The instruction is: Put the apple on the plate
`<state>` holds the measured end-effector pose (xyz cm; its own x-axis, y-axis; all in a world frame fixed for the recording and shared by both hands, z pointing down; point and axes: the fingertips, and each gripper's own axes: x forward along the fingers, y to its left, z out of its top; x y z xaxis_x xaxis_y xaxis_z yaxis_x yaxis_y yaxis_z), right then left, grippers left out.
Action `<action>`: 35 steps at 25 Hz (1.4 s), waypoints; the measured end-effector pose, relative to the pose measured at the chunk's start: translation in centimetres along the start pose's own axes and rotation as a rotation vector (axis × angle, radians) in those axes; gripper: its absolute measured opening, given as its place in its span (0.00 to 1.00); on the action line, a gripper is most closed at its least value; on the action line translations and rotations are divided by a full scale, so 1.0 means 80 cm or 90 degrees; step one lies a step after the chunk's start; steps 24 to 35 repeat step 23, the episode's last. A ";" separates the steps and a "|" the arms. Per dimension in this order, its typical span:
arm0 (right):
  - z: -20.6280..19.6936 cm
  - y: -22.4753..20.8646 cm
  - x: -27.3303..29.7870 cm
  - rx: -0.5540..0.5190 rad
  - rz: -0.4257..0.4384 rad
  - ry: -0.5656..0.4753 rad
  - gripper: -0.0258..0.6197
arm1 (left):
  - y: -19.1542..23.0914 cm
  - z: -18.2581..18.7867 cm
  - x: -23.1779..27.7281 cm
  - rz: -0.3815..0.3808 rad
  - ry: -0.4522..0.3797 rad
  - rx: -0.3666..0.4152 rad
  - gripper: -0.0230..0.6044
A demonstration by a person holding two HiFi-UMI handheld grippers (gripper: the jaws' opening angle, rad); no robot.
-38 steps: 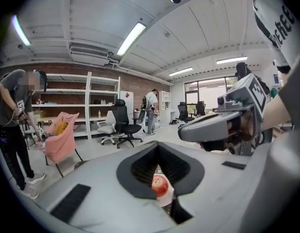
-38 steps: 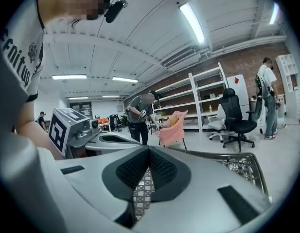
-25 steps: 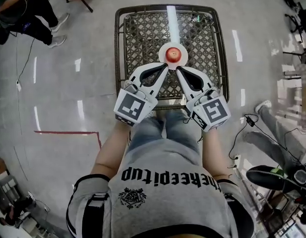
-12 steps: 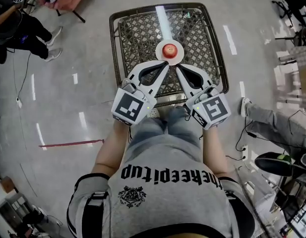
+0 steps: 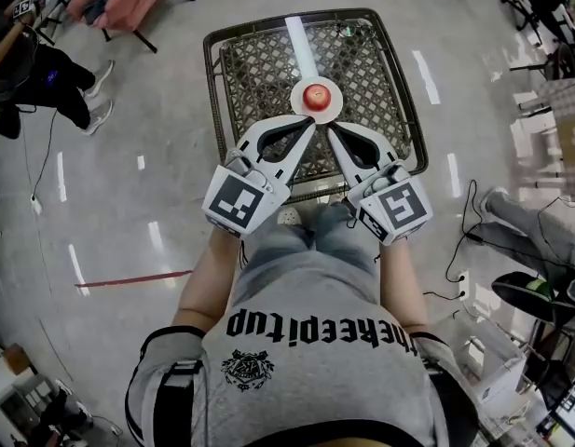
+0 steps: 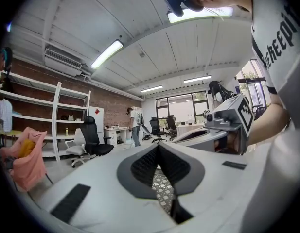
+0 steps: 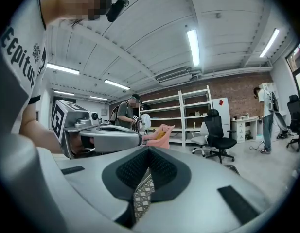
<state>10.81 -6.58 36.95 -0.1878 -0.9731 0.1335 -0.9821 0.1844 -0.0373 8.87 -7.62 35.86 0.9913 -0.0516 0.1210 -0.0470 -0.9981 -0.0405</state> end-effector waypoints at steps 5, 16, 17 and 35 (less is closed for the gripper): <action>0.004 0.005 -0.005 -0.004 0.000 -0.004 0.04 | -0.008 0.004 -0.002 -0.016 -0.004 -0.006 0.06; 0.012 0.016 -0.015 -0.010 -0.002 -0.009 0.04 | -0.019 0.017 -0.014 -0.020 -0.022 0.004 0.06; 0.012 0.017 -0.016 -0.011 -0.002 -0.009 0.04 | -0.021 0.017 -0.014 -0.023 -0.021 0.004 0.06; 0.005 0.014 -0.012 -0.015 -0.002 -0.009 0.04 | -0.019 0.002 -0.009 -0.025 -0.012 0.007 0.06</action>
